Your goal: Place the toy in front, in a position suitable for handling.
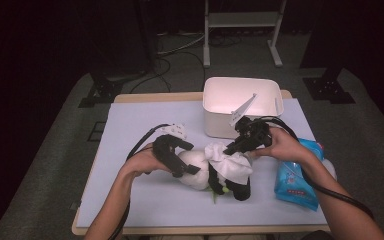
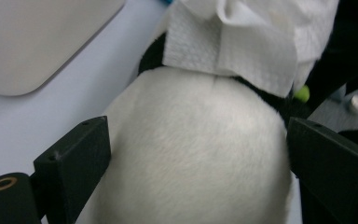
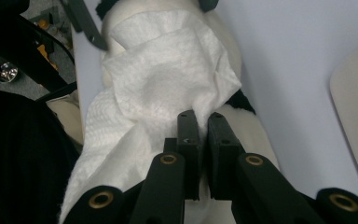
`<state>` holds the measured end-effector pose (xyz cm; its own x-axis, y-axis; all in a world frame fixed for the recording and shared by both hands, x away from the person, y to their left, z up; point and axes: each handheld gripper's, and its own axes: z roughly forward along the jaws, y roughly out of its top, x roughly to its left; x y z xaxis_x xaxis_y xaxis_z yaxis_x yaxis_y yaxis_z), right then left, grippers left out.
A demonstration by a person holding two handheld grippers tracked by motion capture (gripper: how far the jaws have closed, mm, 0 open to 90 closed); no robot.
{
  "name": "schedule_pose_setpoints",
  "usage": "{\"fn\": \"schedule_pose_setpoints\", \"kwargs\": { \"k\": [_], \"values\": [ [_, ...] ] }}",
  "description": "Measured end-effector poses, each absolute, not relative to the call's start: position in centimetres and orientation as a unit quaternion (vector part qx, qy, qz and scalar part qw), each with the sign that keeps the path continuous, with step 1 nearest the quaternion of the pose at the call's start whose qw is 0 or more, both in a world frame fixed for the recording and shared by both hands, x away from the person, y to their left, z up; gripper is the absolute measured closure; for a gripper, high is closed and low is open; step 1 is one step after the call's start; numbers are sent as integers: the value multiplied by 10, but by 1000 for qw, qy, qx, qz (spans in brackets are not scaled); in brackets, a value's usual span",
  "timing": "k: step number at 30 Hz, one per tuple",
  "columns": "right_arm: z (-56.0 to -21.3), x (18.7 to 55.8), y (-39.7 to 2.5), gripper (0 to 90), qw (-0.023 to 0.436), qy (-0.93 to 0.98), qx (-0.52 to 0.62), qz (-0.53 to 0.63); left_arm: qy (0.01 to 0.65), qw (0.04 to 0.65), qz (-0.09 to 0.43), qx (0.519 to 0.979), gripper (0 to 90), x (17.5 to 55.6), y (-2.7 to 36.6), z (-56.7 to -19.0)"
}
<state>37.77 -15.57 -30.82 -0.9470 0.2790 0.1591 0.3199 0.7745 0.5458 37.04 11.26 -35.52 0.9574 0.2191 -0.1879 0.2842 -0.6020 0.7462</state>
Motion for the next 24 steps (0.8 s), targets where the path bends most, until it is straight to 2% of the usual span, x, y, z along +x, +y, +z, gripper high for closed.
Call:
{"fn": "schedule_pose_setpoints", "kwargs": {
  "k": [5,13,15,19,24],
  "values": [
    [-311,373,-154,845,44,-942,-150,-298,156,410,-53,897,46,372,117,-358],
    [-315,364,-148,844,55,-946,-134,-289,143,386,-98,906,26,368,103,-381],
    [-315,363,-149,844,57,-947,-133,-288,134,387,-95,908,70,367,102,-381],
    [-314,362,-149,843,57,-946,-130,-290,118,389,-80,910,243,364,105,-378],
    [-307,366,-151,843,42,-944,-133,-299,107,402,-65,907,332,365,108,-371]
  ]
}}
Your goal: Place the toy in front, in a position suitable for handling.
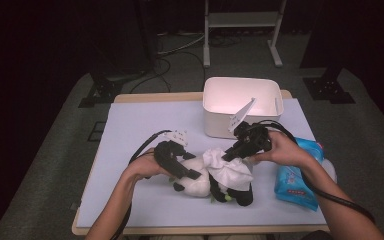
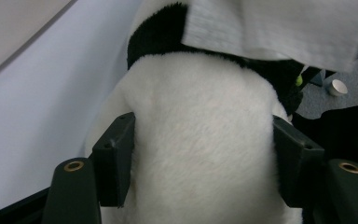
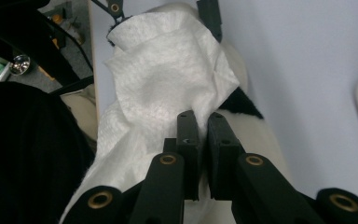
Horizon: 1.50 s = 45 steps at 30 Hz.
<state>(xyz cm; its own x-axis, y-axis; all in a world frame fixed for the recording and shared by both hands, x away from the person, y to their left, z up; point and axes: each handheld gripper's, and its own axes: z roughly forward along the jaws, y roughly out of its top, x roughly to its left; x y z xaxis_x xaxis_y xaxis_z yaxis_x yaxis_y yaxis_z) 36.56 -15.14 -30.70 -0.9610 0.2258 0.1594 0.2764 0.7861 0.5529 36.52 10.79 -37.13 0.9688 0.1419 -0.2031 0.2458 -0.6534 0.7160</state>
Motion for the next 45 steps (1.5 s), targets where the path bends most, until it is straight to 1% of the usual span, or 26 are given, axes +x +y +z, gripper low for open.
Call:
{"fn": "schedule_pose_setpoints", "kwargs": {
  "k": [7,14,18,20,23,24,27,30,31,33,37,39,40,41,42,44,45],
  "values": [
    [-301,379,-159,843,29,-941,-156,-299,100,415,-35,904,362,368,108,-357],
    [-298,386,-164,843,24,-939,-173,-296,94,415,18,905,374,369,103,-346],
    [-302,385,-165,843,27,-940,-172,-294,88,405,21,910,363,366,102,-350],
    [-308,383,-164,844,35,-941,-167,-294,91,399,10,913,333,364,102,-355],
    [-315,379,-161,845,47,-940,-162,-296,98,392,-5,915,237,359,102,-361],
    [-316,377,-160,844,51,-940,-162,-296,102,392,-9,914,192,358,102,-362],
    [-318,371,-158,845,55,-942,-154,-294,120,396,-24,910,110,358,105,-361],
    [-320,367,-157,845,53,-944,-149,-290,129,389,-30,911,67,359,106,-361],
    [-320,366,-157,845,52,-944,-149,-290,130,388,-32,912,66,359,105,-363],
    [-321,365,-158,845,60,-944,-148,-290,129,385,-42,913,40,360,103,-366],
    [-325,363,-160,845,62,-944,-144,-289,125,378,-40,916,10,360,94,-371],
    [-326,362,-161,845,63,-944,-145,-288,122,372,-34,920,11,358,89,-373],
    [-327,362,-161,845,62,-944,-143,-290,117,368,-26,922,34,357,87,-375],
    [-327,362,-162,845,61,-944,-145,-290,111,364,-20,925,71,356,86,-375],
    [-327,362,-162,845,60,-944,-147,-291,110,365,-13,924,129,355,87,-374],
    [-327,362,-163,846,55,-942,-147,-298,119,371,-2,921,219,354,89,-373],
    [-326,363,-163,846,52,-941,-150,-300,122,374,5,920,242,353,91,-372]
  ]
}}
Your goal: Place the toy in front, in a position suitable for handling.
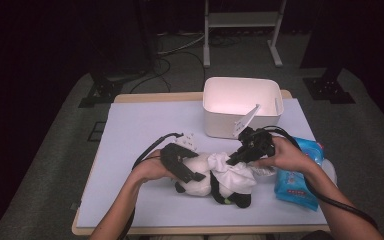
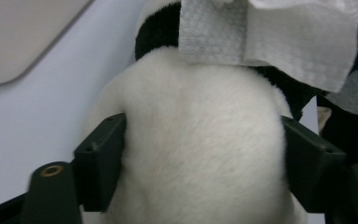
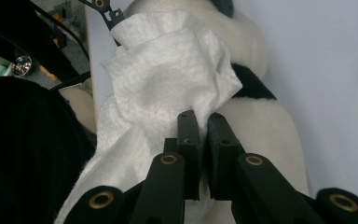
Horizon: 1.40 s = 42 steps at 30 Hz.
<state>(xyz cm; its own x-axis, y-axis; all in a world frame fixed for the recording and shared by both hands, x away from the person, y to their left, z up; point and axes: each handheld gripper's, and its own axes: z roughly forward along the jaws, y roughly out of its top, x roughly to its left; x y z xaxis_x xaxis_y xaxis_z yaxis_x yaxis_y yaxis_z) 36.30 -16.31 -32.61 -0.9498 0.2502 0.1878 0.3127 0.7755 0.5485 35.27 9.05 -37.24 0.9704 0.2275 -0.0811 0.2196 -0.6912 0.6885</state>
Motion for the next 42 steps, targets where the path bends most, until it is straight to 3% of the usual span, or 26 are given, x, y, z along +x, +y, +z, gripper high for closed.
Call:
{"fn": "schedule_pose_setpoints", "kwargs": {
  "k": [11,17,25,31,42],
  "values": [
    [-307,361,-174,846,5,-945,-156,-289,145,384,23,912,289,348,111,-369],
    [-315,360,-194,845,10,-943,-180,-279,156,391,25,907,284,343,120,-371],
    [-315,359,-185,845,22,-936,-168,-309,151,384,4,911,106,345,112,-367],
    [-317,359,-168,845,28,-942,-148,-299,132,381,5,915,78,346,96,-363],
    [-326,357,-176,844,45,-938,-153,-307,57,330,9,942,11,349,63,-364]
  ]
}}
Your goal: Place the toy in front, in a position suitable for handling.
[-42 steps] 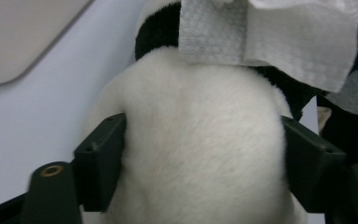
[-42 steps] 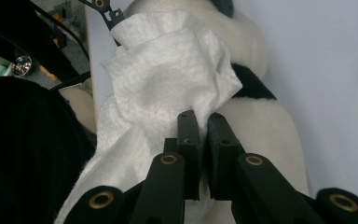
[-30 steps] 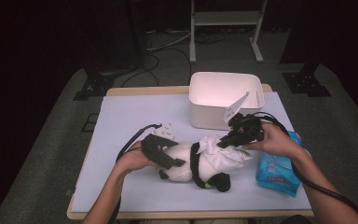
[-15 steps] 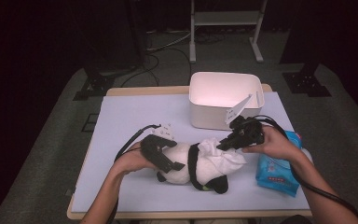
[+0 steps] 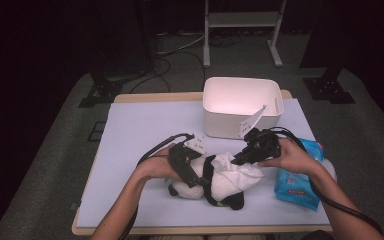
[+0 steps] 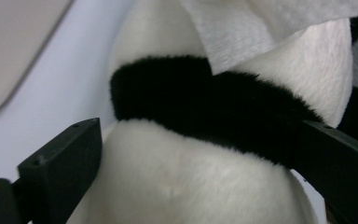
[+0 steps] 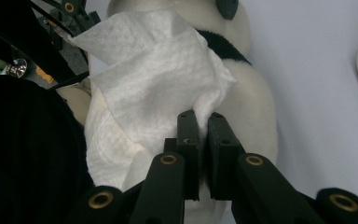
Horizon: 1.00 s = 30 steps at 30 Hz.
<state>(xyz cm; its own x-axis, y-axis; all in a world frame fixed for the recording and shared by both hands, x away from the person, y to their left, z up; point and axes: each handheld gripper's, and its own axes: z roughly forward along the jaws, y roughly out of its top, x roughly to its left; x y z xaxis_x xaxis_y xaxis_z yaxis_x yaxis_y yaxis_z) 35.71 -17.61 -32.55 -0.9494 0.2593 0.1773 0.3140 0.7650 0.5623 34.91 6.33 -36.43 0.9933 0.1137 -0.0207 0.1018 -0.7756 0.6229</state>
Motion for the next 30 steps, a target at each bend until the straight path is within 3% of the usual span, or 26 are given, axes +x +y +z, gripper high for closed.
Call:
{"fn": "schedule_pose_setpoints", "kwargs": {
  "k": [5,12,15,24,30],
  "values": [
    [-331,358,-177,844,53,-936,-152,-312,18,311,-6,950,2,349,48,-370],
    [-335,361,-185,844,66,-928,-160,-330,-3,304,11,953,226,345,38,-365],
    [-330,363,-190,844,55,-927,-165,-333,0,322,22,946,278,345,38,-357],
    [-319,371,-197,844,33,-926,-179,-331,10,329,53,943,300,352,33,-350],
    [-324,373,-192,843,29,-929,-176,-324,43,344,42,937,248,352,37,-359]
  ]
}}
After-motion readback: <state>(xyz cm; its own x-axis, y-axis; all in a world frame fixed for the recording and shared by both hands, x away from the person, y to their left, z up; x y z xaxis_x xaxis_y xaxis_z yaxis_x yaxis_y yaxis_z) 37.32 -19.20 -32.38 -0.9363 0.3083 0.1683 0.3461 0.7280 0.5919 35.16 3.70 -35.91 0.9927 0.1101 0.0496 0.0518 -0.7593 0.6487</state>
